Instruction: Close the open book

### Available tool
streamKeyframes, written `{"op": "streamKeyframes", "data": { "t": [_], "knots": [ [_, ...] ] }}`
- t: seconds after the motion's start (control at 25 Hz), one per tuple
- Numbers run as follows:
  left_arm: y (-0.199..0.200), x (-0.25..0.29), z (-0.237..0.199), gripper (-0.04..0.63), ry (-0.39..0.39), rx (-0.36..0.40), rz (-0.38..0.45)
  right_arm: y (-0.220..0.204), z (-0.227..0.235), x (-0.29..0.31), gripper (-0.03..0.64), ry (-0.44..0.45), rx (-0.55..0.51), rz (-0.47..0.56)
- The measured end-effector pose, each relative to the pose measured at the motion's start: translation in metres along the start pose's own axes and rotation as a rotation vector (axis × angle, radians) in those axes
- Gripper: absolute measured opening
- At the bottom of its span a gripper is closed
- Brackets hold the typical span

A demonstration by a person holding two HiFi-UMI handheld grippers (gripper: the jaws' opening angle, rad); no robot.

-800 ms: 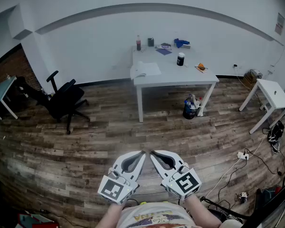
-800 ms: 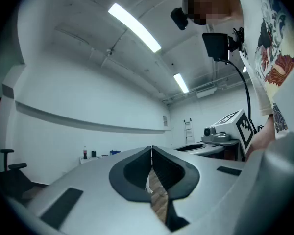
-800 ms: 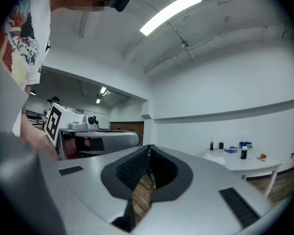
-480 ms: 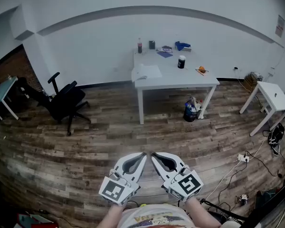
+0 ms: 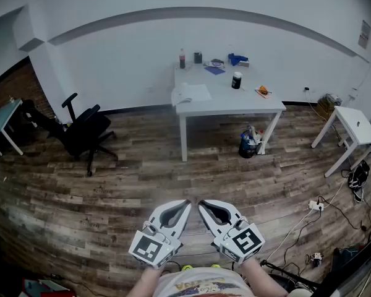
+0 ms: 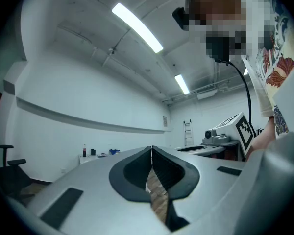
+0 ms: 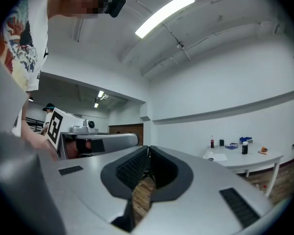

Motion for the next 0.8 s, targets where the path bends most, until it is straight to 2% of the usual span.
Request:
{"op": "streamKeyframes", "data": {
  "t": [0.48, 0.8],
  "knots": [
    [0.002, -0.017, -0.021, 0.012, -0.013, -0.004, 0.01, -0.008, -0.016, 0.02, 0.028, -0.036, 0.006, -0.039],
    [-0.017, -0.021, -0.027, 0.012, 0.001, -0.068, 0.013, -0.022, -0.014, 0.027, 0.028, -0.032, 0.021, -0.085]
  ]
}}
Point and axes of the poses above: the fingertips, and each gripper's own axes: x forward along the fingers, z to its right, y out of its top, the point moved 6 cm from there along -x, backward along the fingers, and after that the axes turned 3 degrees about -y, right-handed, at the moved point
